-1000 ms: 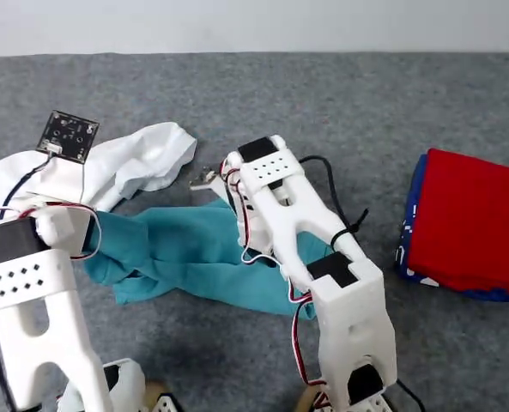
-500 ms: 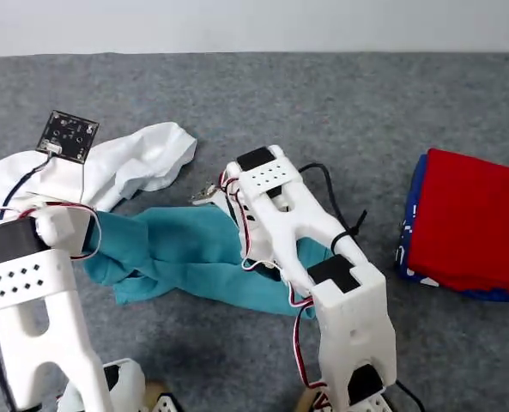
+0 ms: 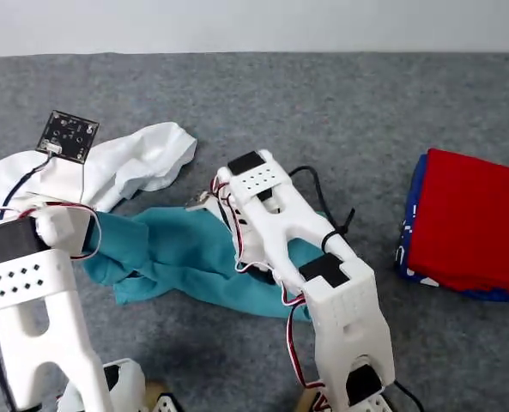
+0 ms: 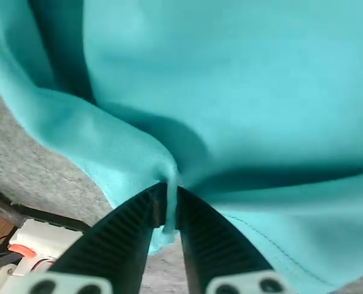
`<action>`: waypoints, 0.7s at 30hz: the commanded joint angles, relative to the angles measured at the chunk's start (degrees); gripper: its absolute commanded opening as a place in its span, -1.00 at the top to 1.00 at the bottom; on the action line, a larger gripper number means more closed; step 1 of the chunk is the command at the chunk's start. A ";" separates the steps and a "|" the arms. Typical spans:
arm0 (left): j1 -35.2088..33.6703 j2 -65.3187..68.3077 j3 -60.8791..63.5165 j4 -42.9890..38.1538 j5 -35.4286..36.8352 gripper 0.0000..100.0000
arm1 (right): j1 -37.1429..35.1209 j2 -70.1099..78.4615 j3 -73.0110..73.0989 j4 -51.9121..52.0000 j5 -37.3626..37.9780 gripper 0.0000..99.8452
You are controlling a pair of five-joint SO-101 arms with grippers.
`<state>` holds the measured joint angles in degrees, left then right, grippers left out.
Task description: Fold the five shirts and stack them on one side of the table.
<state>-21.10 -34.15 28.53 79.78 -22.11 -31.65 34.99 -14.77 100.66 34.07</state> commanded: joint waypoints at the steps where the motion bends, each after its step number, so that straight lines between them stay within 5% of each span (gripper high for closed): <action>1: -0.35 -0.62 -0.31 -1.41 -0.53 0.99 | 1.98 -1.98 -2.64 2.33 1.23 0.98; 9: -0.35 -0.97 -4.09 -0.44 -0.18 0.99 | 7.52 -22.37 -2.46 2.33 1.32 0.98; 21: 0.97 -0.53 -30.81 2.29 7.03 0.99 | 16.04 -56.84 -6.07 0.48 3.60 0.98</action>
<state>-21.10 -34.15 5.49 81.89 -16.04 -18.90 -14.07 -15.47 100.66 36.35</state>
